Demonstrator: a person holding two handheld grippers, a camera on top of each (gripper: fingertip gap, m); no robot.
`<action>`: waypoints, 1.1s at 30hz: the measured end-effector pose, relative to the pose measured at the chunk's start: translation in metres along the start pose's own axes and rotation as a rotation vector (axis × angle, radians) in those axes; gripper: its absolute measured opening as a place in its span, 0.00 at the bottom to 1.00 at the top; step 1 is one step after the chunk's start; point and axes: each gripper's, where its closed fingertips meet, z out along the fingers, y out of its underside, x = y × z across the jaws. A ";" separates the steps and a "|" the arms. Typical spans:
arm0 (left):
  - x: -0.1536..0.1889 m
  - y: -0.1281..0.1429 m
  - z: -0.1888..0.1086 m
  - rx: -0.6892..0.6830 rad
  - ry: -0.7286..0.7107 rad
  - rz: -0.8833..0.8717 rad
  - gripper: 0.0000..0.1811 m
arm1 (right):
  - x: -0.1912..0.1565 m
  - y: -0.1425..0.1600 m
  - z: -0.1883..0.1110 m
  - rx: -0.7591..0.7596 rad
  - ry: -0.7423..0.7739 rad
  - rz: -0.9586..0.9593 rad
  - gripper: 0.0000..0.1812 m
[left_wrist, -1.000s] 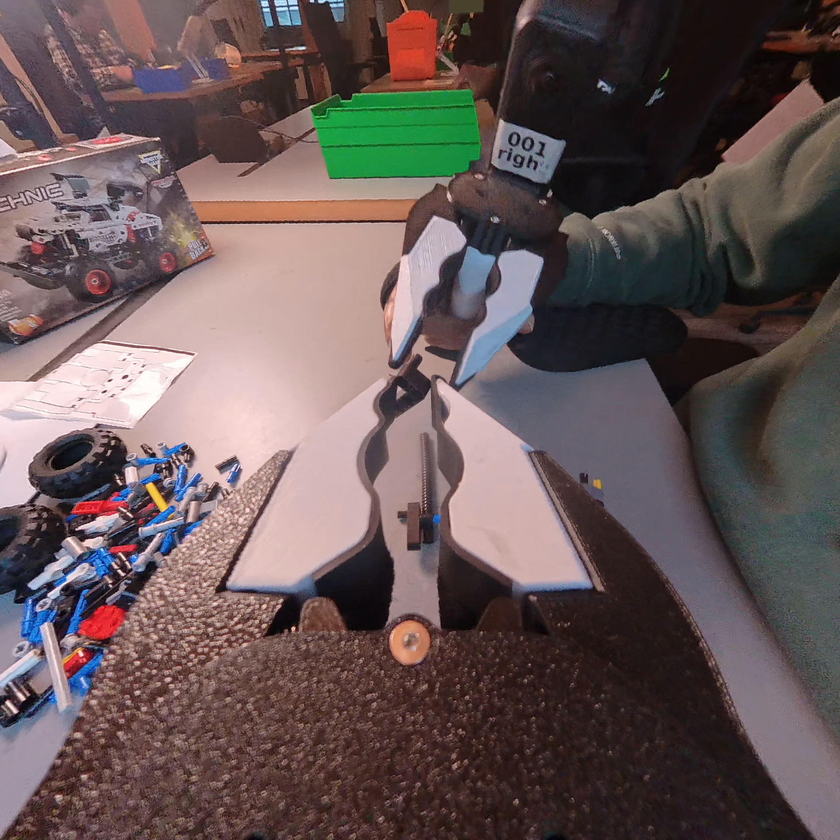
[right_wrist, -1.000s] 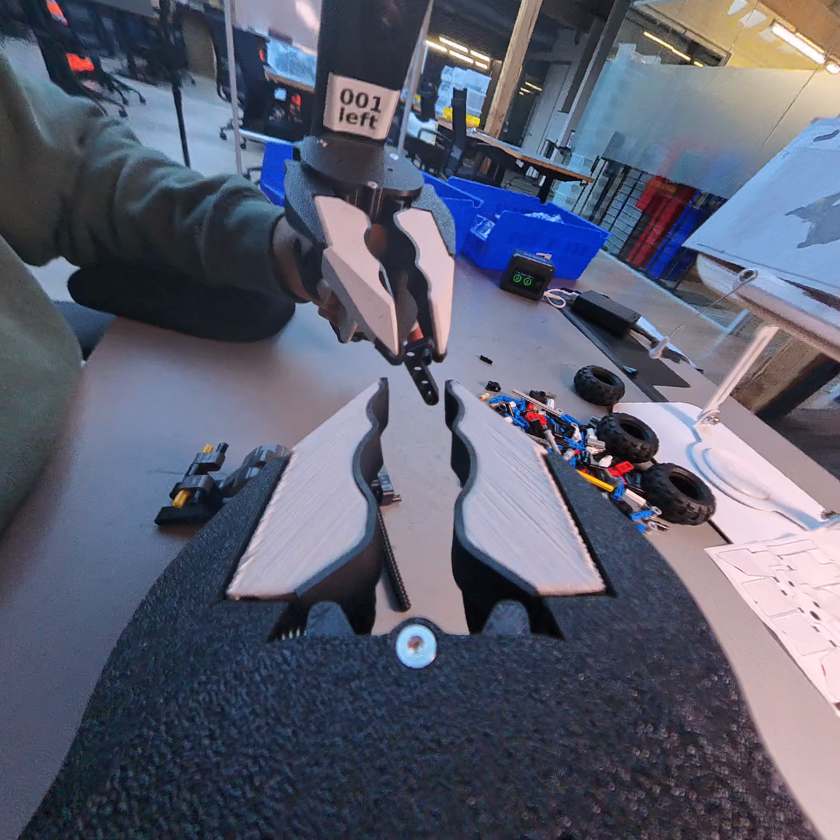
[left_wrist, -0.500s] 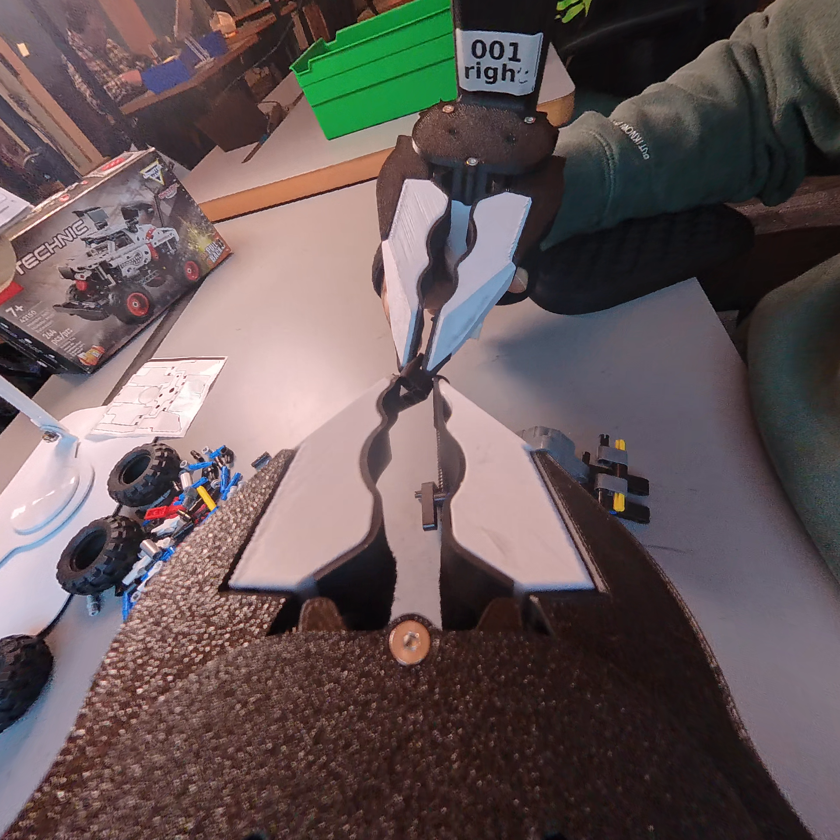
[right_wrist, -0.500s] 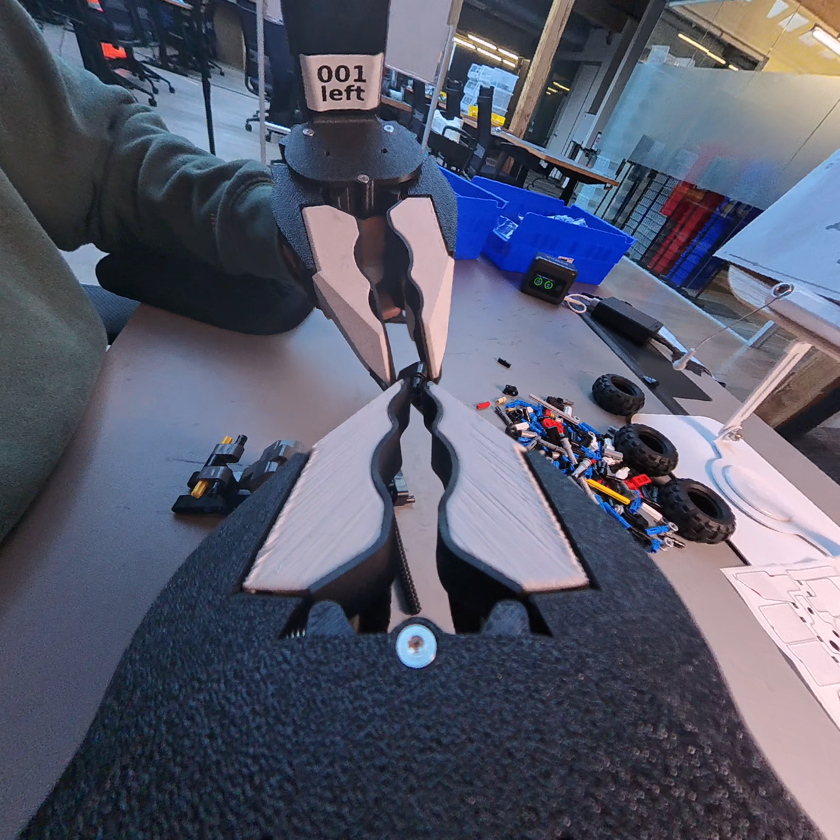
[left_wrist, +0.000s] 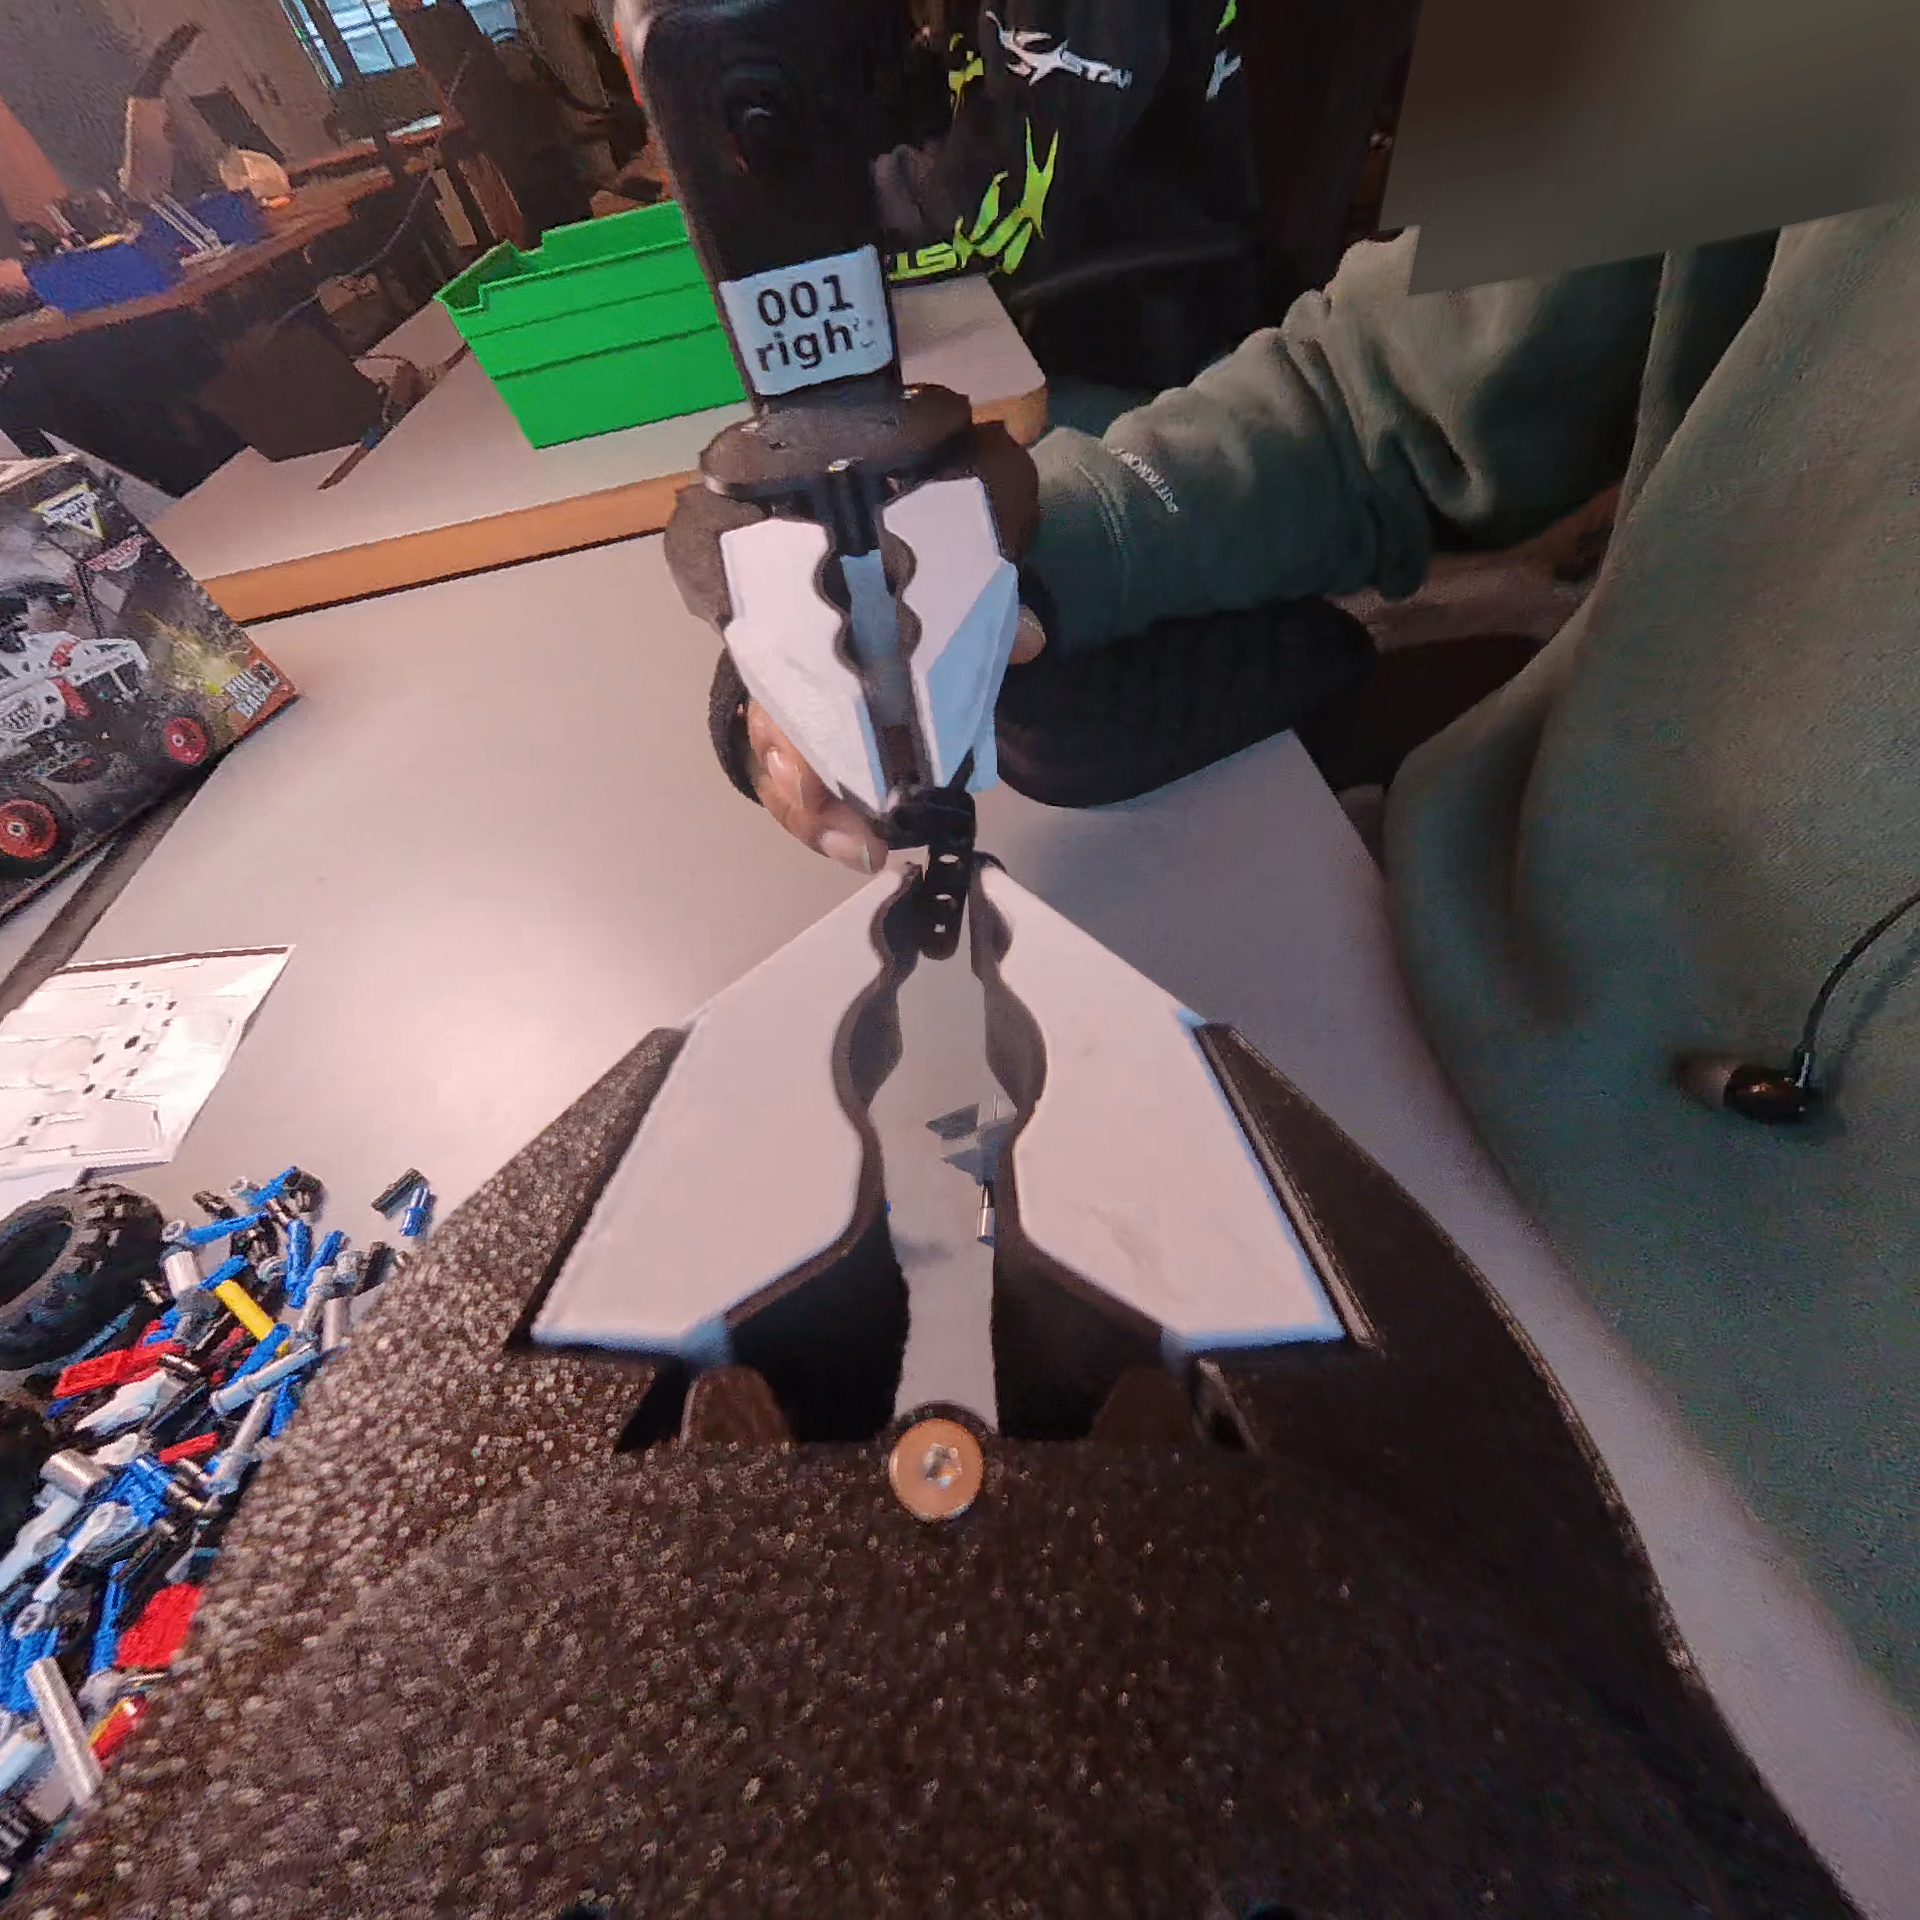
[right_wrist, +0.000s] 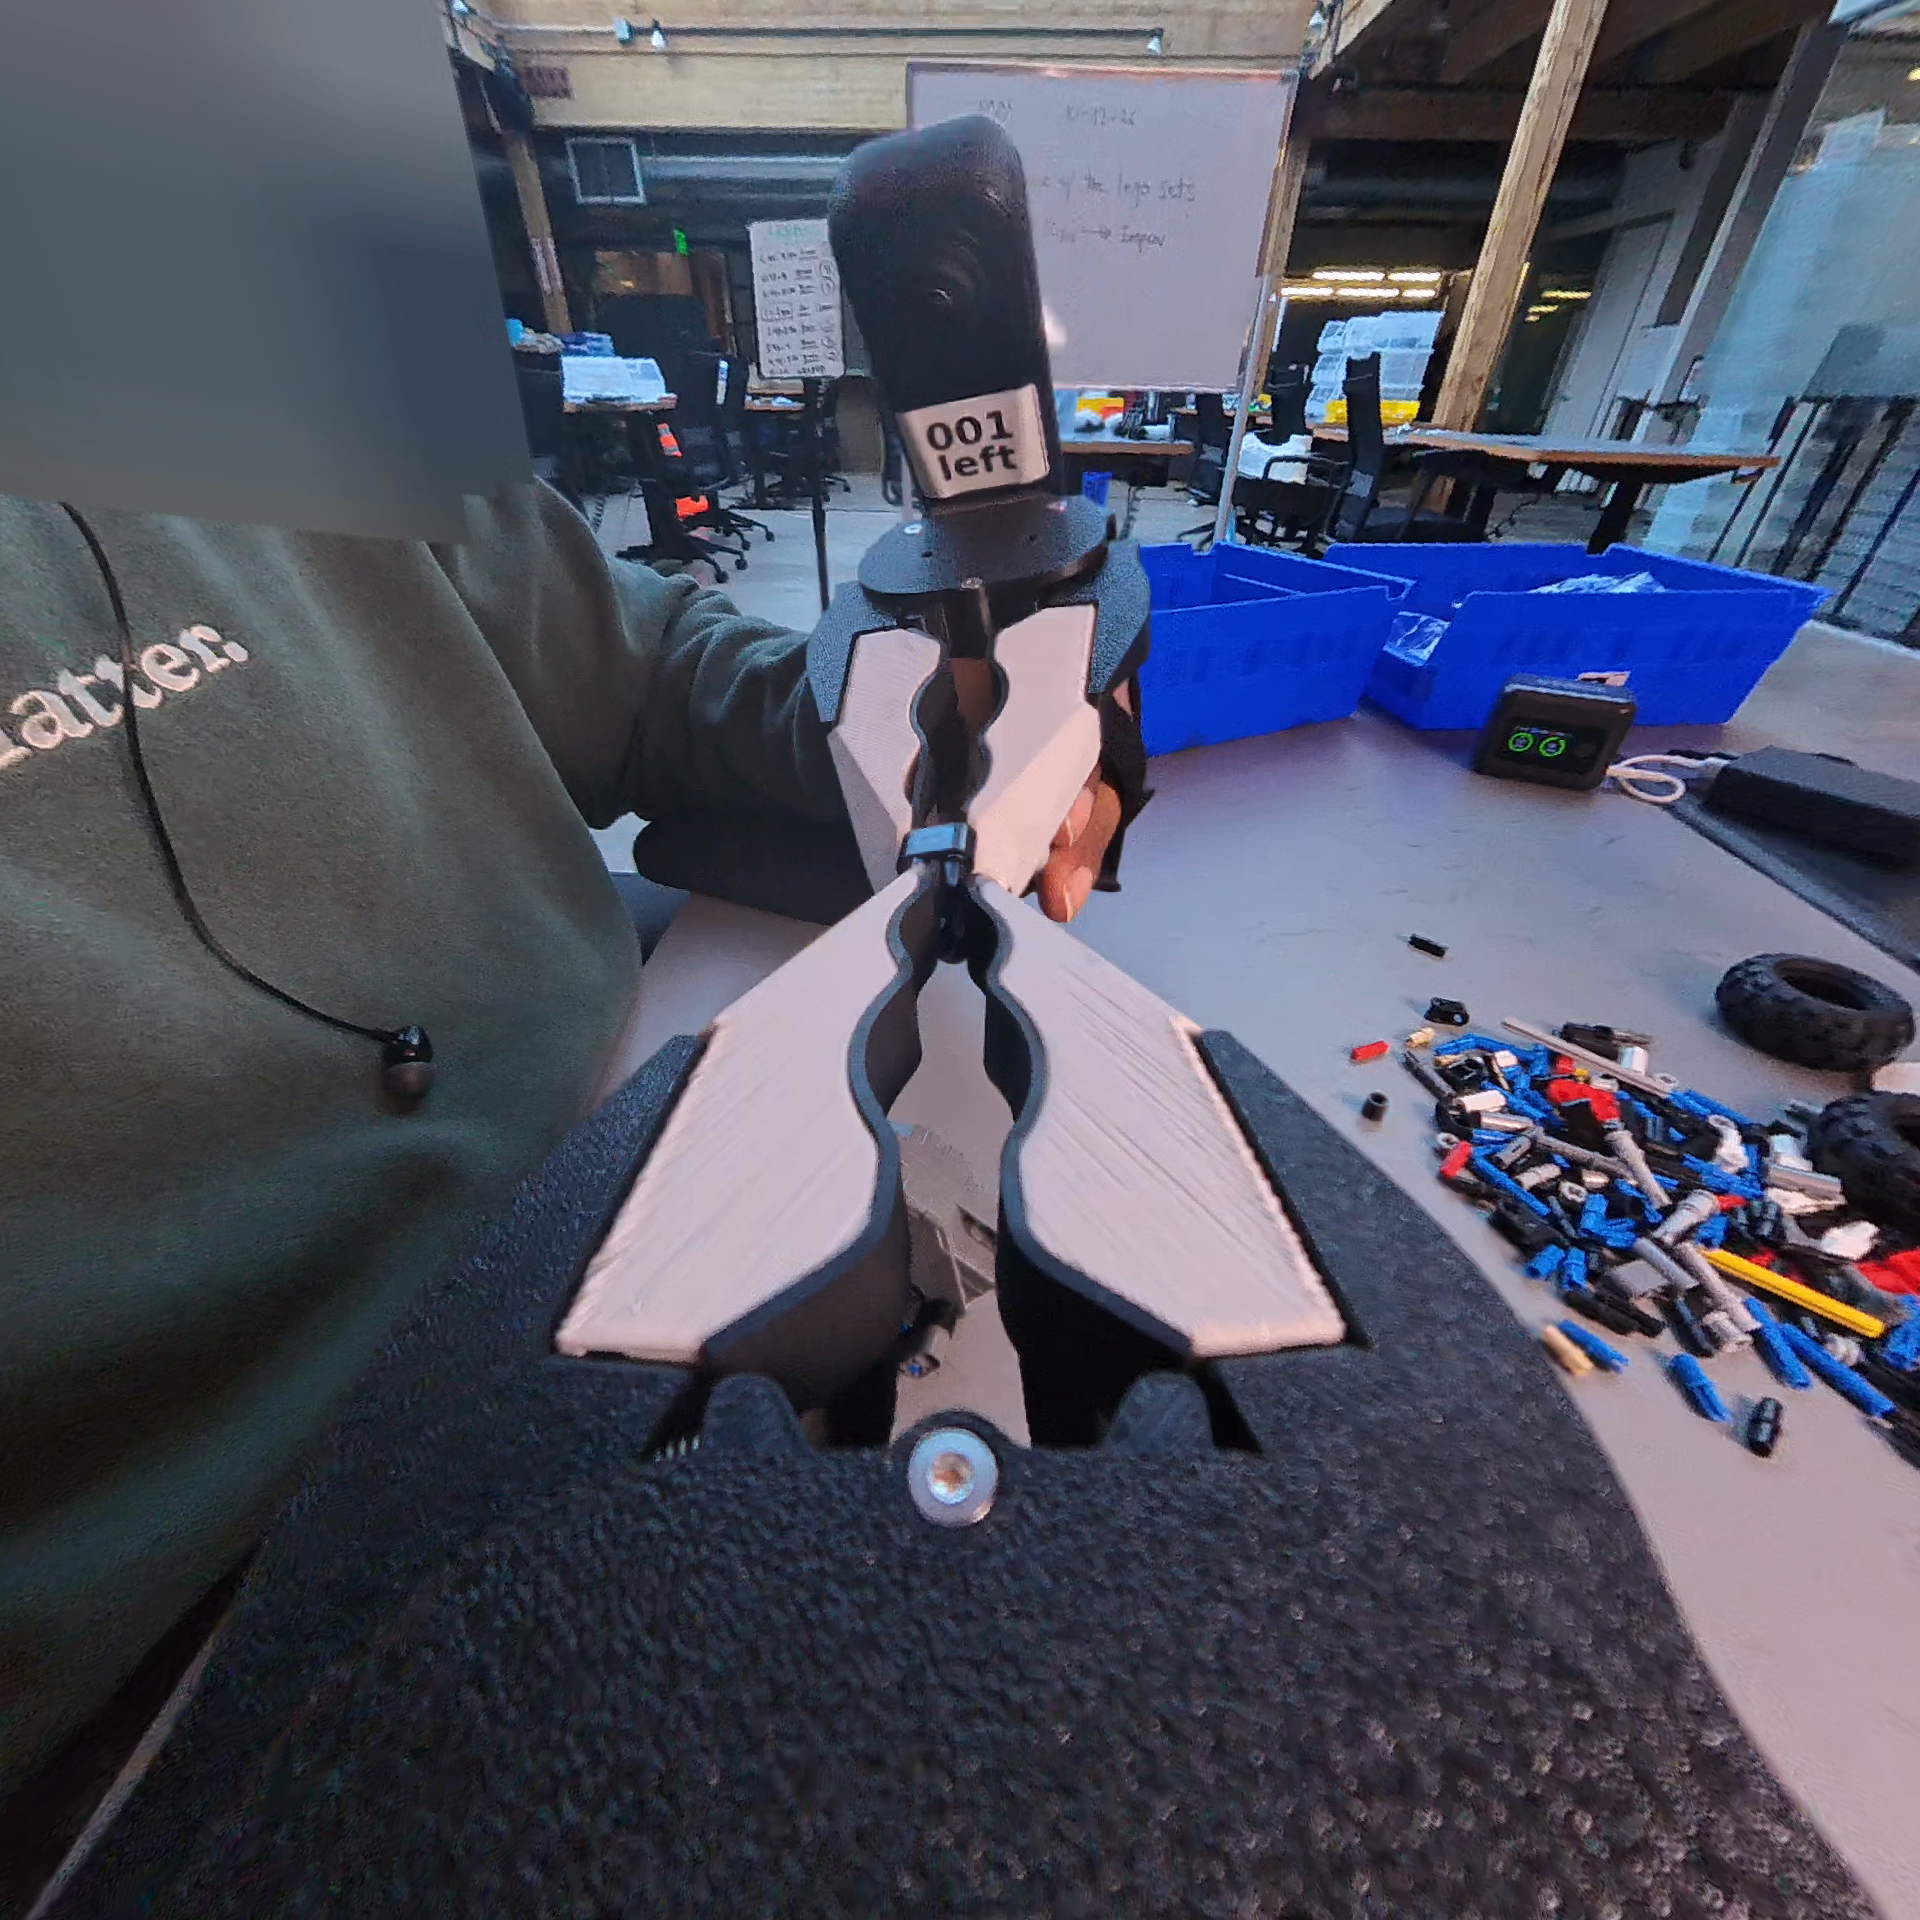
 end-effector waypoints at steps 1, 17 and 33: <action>0.000 -0.001 0.000 0.000 -0.011 0.008 0.03 | 0.000 0.000 -0.001 0.005 -0.016 0.029 0.02; -0.027 -0.085 -0.080 0.347 -0.218 0.055 0.03 | 0.008 0.022 -0.009 -0.069 -0.015 0.100 0.01; -0.107 0.043 -0.079 0.020 -0.431 -0.214 0.04 | 0.219 0.116 0.010 -0.703 0.526 -0.191 0.11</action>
